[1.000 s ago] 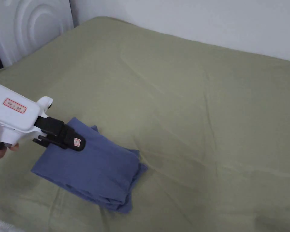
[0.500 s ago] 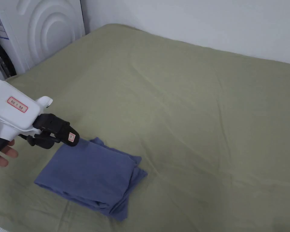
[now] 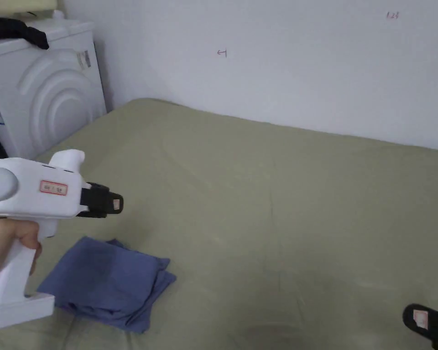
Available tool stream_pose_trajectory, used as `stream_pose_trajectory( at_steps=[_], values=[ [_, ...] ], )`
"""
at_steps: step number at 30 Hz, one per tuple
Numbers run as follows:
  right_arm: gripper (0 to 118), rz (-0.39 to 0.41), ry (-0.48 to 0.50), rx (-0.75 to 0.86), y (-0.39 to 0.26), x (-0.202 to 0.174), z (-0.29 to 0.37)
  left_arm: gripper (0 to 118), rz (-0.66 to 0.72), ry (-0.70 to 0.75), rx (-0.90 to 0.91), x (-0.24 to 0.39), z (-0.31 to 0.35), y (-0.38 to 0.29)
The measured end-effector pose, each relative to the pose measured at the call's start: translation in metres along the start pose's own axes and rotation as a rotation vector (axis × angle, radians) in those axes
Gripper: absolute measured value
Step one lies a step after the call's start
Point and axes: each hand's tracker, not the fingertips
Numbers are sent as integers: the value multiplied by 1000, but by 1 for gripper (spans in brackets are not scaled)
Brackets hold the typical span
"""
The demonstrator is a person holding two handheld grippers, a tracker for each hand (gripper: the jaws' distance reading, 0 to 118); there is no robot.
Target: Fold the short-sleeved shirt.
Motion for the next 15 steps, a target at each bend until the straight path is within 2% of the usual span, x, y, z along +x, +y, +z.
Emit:
stream_pose_trajectory(
  at_steps=[2,5,7,8,10,12,15],
  values=[
    [1,129,-164,98,12,-20,11,0,-77,33,102,69,-5,-14],
    [1,380,-458,264,24,-57,20,0,-204,68,248,162,-8,-36],
    [1,538,-607,378,26,-80,25,0,-248,102,364,218,-8,-50],
    [1,567,-645,418,26,-87,27,0,-240,104,409,238,-3,-54],
    [1,615,-650,488,28,-100,33,0,-205,82,496,269,3,-62],
    [1,646,-696,527,27,-113,38,0,-273,165,554,295,7,-63],
    [1,655,-676,543,25,-128,47,0,-344,228,597,309,15,-70]
  ],
)
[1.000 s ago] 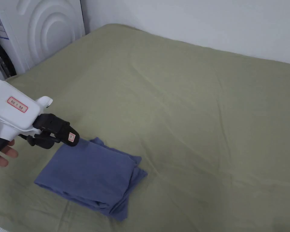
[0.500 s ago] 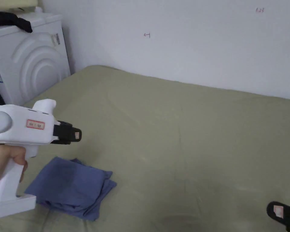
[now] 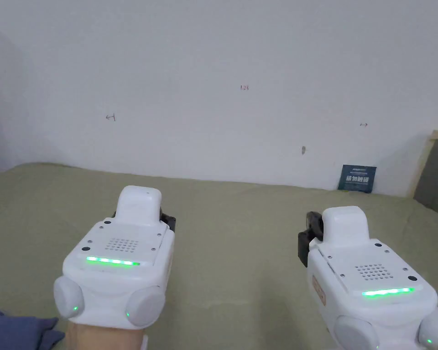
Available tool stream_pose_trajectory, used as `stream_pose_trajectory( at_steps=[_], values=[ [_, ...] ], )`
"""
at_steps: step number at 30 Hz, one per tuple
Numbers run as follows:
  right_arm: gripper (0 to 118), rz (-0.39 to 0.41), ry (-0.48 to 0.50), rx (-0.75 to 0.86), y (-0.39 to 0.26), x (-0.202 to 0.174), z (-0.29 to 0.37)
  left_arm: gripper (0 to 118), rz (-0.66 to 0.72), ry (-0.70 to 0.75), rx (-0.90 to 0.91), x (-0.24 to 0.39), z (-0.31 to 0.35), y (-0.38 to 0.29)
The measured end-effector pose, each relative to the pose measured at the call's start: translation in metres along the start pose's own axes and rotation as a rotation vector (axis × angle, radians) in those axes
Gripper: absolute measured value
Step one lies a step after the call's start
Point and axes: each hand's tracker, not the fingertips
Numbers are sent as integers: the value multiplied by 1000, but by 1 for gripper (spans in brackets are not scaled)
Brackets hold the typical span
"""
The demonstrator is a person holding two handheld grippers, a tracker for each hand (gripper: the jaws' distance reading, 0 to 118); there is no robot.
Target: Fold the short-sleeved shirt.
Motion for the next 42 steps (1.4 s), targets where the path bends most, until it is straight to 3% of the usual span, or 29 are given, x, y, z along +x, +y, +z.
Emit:
stream_pose_trajectory(
  at_steps=[4,13,21,22,23,24,25,26,27,28,37,40,42],
  values=[
    [1,-7,-12,26,5,-1,13,0,53,-32,-11,3,7,11],
    [1,-81,-49,18,2,16,22,0,-4,-32,20,10,19,17],
    [3,-70,-55,29,4,16,23,0,-12,-34,41,13,19,24],
    [14,-68,-57,35,6,15,24,5,-12,-32,42,12,19,23],
    [35,-71,-54,39,6,15,24,23,-10,-26,44,12,18,22],
    [58,-60,-80,28,9,15,24,58,-11,-20,37,12,15,22],
    [84,-77,-78,39,9,13,22,109,-13,-20,19,12,15,23],
    [101,-75,-78,42,10,14,21,118,-17,-25,-6,12,11,21],
    [111,-74,-71,41,12,15,20,118,-5,-34,80,13,20,25],
    [114,-77,-66,42,12,14,20,118,-29,-17,21,16,24,24],
    [114,-61,-73,41,14,12,18,118,-17,19,-39,14,11,26],
    [114,-62,-69,41,17,12,19,118,-49,123,-108,21,13,30],
    [114,-62,-70,46,16,13,21,118,-61,68,-60,21,19,31]
  ],
)
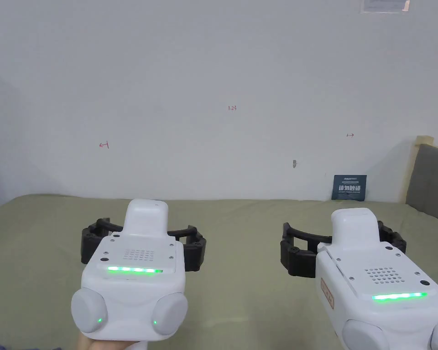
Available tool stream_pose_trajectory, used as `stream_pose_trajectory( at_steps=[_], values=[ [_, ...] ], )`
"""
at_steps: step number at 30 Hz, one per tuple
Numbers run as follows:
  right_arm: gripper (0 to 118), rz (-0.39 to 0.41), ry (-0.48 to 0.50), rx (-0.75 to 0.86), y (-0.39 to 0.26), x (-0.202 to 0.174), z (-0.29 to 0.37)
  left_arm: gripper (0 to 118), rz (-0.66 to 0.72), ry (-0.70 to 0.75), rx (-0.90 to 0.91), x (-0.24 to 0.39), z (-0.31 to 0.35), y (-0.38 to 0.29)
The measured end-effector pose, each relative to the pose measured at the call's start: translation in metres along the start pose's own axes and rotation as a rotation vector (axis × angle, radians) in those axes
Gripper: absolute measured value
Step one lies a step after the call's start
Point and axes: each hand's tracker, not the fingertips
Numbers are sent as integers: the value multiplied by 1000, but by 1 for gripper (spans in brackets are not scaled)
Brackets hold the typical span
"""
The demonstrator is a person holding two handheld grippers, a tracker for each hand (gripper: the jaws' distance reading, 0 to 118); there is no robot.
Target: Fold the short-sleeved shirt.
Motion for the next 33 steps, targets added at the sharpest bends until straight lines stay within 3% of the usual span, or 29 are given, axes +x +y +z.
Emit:
stream_pose_trajectory(
  at_steps=[2,7,10,15,19,21,24,30,33],
  values=[
    [114,5,6,-8,1,0,-1,118,40,-89,43,-1,2,4],
    [114,-2,10,-27,-1,2,0,118,62,-49,4,-1,4,13],
    [114,-5,11,-24,-2,3,2,118,-26,18,-26,6,4,16],
    [114,-10,13,-21,-1,5,3,118,-26,-27,-68,10,9,18],
    [114,-23,17,-18,0,6,7,118,-129,-7,-27,16,21,21],
    [114,-25,20,-14,0,6,8,118,-111,-17,-34,15,24,25],
    [114,-20,17,-15,2,7,10,118,50,-41,26,3,26,25],
    [114,-21,16,-11,4,11,11,118,-113,280,-15,16,24,16],
    [114,-26,18,-13,4,12,11,118,-71,117,5,9,24,14]
  ],
)
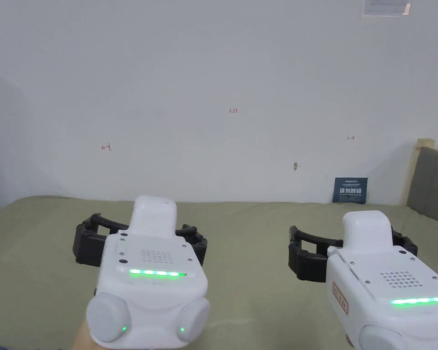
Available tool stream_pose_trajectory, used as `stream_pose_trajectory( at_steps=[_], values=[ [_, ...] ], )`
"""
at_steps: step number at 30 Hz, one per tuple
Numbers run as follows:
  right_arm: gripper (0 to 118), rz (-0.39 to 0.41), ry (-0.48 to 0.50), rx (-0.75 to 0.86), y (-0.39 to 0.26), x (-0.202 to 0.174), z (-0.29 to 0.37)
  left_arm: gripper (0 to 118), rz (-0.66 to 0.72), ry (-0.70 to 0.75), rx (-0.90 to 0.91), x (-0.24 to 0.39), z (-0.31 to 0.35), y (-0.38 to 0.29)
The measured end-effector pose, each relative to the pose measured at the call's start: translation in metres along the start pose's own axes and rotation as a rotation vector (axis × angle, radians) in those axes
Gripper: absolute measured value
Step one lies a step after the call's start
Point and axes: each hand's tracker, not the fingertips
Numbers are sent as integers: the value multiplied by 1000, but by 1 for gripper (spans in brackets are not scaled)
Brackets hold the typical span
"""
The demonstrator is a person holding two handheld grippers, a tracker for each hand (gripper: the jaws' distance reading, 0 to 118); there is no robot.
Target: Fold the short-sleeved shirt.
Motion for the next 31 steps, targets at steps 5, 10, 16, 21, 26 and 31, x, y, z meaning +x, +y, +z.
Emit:
stream_pose_trajectory(
  at_steps=[5,10,16,21,26,31],
  values=[
    [114,-2,0,-4,-1,1,0,118,32,-122,-10,-8,-1,5],
    [114,-8,0,-3,1,3,1,118,51,-122,11,-8,0,4],
    [114,-4,6,-5,1,3,1,118,115,-188,48,-14,-2,-2],
    [114,-13,9,-8,-2,3,1,118,110,-205,80,-12,-3,-13],
    [114,-13,11,-19,-6,2,1,118,96,-207,74,-13,-6,-19],
    [114,-8,12,-20,-8,1,1,118,110,-194,65,-17,-9,-20]
  ],
)
